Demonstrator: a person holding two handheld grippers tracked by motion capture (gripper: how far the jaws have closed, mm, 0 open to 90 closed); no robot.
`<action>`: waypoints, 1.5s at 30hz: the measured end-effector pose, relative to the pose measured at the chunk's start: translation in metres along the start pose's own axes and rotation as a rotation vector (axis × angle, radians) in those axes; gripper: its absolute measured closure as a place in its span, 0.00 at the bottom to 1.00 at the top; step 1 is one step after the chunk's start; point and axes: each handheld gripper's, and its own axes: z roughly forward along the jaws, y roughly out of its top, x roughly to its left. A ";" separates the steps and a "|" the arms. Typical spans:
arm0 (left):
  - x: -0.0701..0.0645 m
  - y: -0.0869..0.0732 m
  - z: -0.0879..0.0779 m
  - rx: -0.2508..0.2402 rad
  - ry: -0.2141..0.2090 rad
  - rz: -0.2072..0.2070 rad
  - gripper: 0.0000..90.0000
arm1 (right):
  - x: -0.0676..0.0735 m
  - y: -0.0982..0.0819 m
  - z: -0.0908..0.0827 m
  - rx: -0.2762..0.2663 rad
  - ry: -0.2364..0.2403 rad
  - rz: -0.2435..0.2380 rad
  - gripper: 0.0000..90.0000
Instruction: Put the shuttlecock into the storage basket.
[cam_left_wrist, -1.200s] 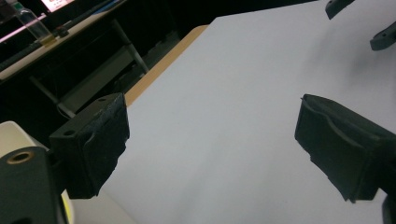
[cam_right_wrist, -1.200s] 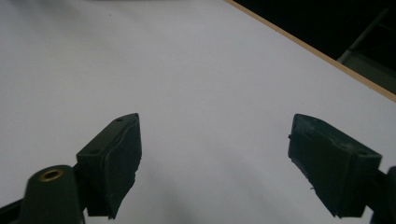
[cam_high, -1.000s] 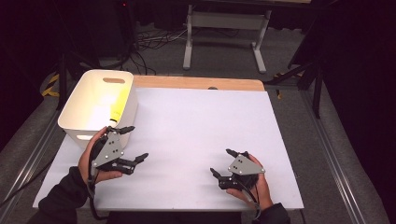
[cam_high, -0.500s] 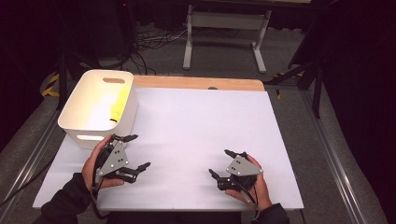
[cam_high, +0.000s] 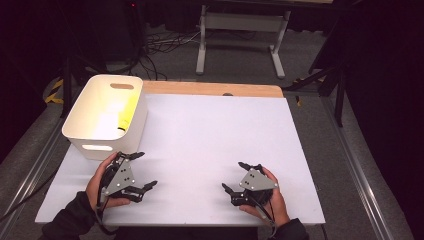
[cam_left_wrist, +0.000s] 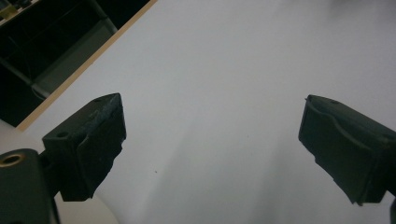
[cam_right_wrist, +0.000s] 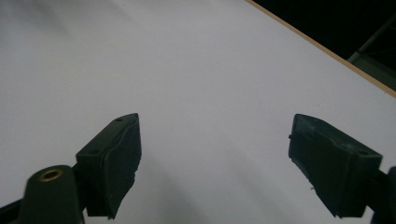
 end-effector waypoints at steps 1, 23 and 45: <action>0.000 -0.002 -0.001 0.004 0.000 -0.005 0.09 | 0.000 0.000 0.000 0.000 0.001 -0.001 0.20; -0.001 -0.047 -0.040 0.029 0.046 -0.152 0.07 | 0.003 -0.003 -0.004 -0.009 -0.014 0.002 0.15; -0.001 -0.055 -0.047 0.034 0.057 -0.195 0.05 | 0.003 -0.010 -0.007 -0.010 -0.008 0.006 0.15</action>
